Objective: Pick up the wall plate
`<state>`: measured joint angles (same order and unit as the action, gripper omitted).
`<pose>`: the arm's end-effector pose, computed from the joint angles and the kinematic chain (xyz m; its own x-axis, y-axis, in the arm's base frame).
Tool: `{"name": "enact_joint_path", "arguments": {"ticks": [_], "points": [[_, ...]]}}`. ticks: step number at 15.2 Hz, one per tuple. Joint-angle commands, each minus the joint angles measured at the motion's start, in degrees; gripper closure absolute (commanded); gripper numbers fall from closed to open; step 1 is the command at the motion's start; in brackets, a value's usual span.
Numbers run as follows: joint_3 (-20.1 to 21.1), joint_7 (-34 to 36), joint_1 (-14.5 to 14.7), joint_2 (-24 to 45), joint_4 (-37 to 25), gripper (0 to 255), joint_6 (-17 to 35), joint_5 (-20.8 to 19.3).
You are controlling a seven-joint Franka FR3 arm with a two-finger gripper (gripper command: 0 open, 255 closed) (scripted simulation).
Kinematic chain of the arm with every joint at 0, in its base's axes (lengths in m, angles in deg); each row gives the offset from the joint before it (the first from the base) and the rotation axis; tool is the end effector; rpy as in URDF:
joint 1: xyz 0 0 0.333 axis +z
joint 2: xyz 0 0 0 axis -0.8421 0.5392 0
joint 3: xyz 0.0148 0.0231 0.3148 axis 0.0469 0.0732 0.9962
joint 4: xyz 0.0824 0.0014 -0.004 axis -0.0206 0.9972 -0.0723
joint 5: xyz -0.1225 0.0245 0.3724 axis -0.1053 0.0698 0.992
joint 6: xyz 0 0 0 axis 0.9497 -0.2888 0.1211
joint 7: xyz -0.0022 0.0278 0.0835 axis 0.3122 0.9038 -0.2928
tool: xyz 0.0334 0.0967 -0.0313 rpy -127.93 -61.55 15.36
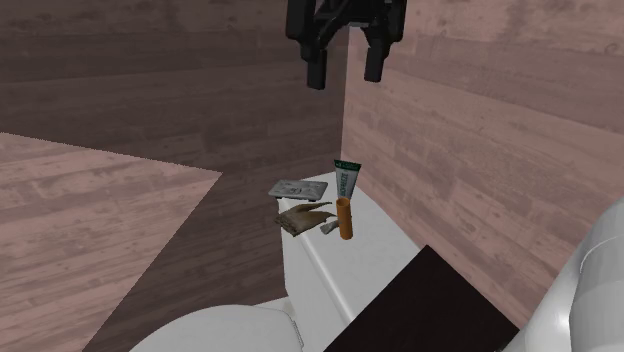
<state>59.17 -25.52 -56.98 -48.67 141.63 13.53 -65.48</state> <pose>0.3099 0.0343 0.5980 0.9990 -0.0396 -0.0200 -0.0409 -0.9967 -0.0698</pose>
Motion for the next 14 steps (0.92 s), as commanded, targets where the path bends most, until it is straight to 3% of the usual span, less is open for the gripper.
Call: {"name": "enact_joint_path", "arguments": {"ticks": [1,8,14], "points": [[0.0,0.0,0.0,0.0,0.0,0,0.0,0.0],[10.7,7.8,-1.3,14.8,-2.4,0,8.2,-8.9],[18.6,17.6,-3.3,30.2,-7.4,0,11.5,-21.0]]}}
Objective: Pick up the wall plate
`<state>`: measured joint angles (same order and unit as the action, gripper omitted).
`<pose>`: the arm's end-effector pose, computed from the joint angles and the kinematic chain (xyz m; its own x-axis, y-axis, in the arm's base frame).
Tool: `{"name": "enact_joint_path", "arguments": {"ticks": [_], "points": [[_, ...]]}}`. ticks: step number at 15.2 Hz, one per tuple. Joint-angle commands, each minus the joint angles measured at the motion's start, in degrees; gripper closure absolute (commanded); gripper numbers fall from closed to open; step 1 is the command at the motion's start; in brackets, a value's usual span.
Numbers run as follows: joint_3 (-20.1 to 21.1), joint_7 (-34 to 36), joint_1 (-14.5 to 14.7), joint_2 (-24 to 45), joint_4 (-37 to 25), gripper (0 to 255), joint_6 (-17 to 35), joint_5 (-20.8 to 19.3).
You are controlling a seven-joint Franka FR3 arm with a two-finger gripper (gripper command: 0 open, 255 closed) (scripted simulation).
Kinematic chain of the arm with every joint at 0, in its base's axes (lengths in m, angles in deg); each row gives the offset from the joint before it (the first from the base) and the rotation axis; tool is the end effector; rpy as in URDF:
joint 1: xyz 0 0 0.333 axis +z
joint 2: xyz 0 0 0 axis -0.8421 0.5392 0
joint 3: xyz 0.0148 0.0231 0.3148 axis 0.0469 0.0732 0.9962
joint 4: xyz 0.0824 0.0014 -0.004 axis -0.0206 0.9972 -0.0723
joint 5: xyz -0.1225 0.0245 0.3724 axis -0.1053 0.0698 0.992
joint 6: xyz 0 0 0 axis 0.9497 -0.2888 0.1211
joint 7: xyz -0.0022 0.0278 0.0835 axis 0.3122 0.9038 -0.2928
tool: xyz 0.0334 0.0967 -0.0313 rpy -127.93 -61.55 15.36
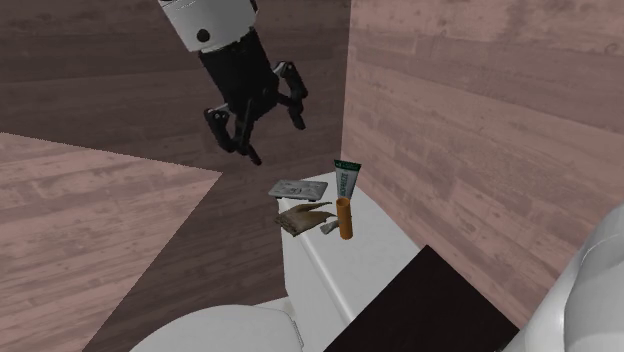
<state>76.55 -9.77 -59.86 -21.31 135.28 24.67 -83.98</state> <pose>0.4311 0.1264 0.4784 0.9955 -0.0311 -0.0900 0.0022 -0.9372 0.3488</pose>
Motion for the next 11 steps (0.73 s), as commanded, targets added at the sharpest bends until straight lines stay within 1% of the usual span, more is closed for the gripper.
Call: {"name": "enact_joint_path", "arguments": {"ticks": [1,4,6,8,11], "points": [[2.2,3.7,-0.6,5.6,-2.1,0,0.3,-4.9],[4.5,9.4,-0.7,14.4,-6.0,0,-0.7,-12.6],[5.2,12.9,-0.1,20.5,-9.0,0,-2.3,-17.9],[5.1,16.0,0.9,26.6,-12.2,0,-4.3,-23.0],[3.9,19.5,3.3,35.5,-17.6,0,-7.9,-30.1]]}}
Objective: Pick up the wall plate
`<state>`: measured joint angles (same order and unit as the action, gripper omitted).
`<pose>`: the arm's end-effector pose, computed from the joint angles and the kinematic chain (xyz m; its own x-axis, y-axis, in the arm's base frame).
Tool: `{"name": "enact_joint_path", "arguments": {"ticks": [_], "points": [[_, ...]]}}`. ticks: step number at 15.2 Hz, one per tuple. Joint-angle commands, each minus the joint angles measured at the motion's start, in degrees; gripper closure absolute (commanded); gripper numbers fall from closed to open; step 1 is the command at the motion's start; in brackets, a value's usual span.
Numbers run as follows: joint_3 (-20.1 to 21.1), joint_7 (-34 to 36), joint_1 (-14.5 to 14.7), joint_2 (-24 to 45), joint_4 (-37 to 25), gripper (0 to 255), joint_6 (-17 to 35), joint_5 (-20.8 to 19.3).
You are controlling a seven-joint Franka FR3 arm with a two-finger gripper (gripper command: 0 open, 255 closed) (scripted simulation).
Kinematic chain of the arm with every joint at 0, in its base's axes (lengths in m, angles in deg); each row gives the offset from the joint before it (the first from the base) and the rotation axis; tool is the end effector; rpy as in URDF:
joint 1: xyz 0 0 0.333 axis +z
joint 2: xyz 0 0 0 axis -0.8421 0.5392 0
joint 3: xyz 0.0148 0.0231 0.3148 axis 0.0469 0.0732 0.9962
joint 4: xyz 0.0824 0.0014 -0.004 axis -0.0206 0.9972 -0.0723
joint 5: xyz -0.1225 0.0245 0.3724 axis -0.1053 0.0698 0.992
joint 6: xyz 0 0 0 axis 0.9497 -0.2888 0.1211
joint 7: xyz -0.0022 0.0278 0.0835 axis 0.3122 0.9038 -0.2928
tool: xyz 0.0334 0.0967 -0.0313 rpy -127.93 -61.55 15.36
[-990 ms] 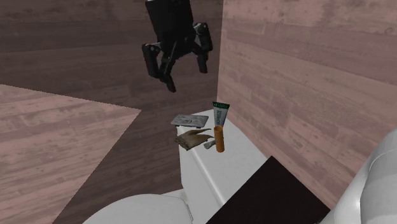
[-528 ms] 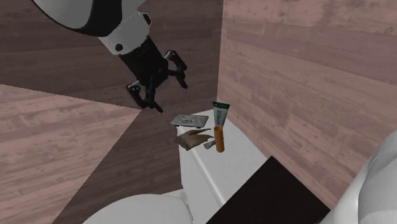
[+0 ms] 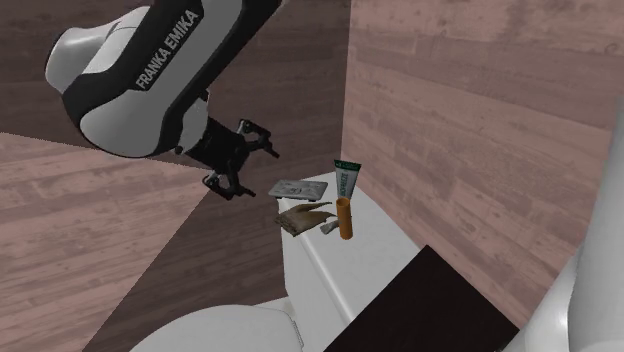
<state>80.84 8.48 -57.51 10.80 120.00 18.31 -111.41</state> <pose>0.5298 0.1594 0.3357 0.9875 -0.0488 -0.1499 0.0659 -0.7359 0.6738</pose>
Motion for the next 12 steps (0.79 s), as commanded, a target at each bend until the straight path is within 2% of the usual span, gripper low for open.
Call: {"name": "enact_joint_path", "arguments": {"ticks": [1,6,12], "points": [[-1.0,2.1,1.8,6.3,-4.2,0,-2.8,-4.8],[-5.5,4.2,6.4,20.3,-14.6,0,-8.8,-14.2],[-12.1,2.5,11.2,37.0,-29.6,0,-14.7,-23.3]]}}
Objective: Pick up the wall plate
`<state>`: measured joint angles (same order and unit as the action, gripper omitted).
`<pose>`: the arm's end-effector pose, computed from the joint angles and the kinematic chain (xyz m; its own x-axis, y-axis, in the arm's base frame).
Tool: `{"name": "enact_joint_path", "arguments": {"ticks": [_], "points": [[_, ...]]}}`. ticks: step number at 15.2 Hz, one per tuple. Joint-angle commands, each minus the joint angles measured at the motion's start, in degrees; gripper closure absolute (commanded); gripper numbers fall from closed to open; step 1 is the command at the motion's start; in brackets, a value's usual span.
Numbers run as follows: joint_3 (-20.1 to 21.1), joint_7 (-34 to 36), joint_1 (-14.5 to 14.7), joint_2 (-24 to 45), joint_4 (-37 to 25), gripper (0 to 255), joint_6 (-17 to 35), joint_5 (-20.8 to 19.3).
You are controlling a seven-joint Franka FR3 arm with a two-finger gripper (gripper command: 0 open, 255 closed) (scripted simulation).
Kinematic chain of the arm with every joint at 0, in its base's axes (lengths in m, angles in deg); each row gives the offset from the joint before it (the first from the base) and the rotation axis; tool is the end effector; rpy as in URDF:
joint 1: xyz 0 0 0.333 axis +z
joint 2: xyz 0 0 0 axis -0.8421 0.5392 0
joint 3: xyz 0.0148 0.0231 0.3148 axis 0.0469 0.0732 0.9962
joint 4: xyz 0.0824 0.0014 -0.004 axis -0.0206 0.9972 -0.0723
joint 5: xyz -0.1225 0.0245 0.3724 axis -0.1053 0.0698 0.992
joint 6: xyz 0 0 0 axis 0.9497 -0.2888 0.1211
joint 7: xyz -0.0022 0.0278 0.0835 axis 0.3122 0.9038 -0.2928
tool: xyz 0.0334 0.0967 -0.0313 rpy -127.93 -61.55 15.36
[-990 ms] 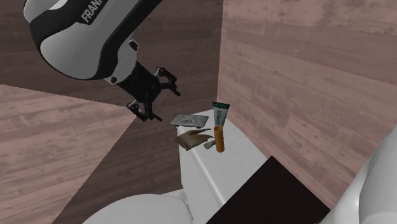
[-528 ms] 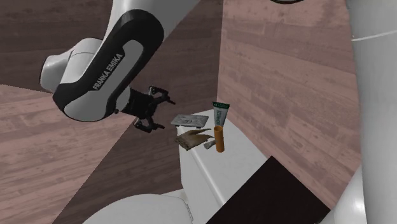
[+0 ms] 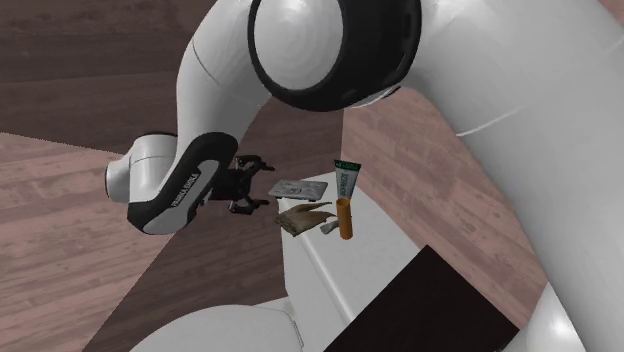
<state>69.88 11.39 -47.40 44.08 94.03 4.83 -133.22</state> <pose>0.6265 0.1317 0.1722 0.9753 -0.0919 -0.2008 0.1503 -0.3897 0.9086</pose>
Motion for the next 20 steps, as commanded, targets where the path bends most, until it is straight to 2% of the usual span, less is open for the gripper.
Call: {"name": "enact_joint_path", "arguments": {"ticks": [1,5,14,15,20], "points": [[-2.4,-1.1,1.8,6.6,-6.5,0,-2.1,-2.9],[-7.0,-4.8,3.9,18.3,-19.1,0,-5.0,-7.7],[-7.4,-4.3,4.3,24.4,-24.6,0,-4.4,-7.7],[-7.4,-4.3,4.3,24.5,-24.7,255,-4.4,-7.7],[-7.4,-4.3,4.3,24.5,-24.7,255,-4.4,-7.7]]}}
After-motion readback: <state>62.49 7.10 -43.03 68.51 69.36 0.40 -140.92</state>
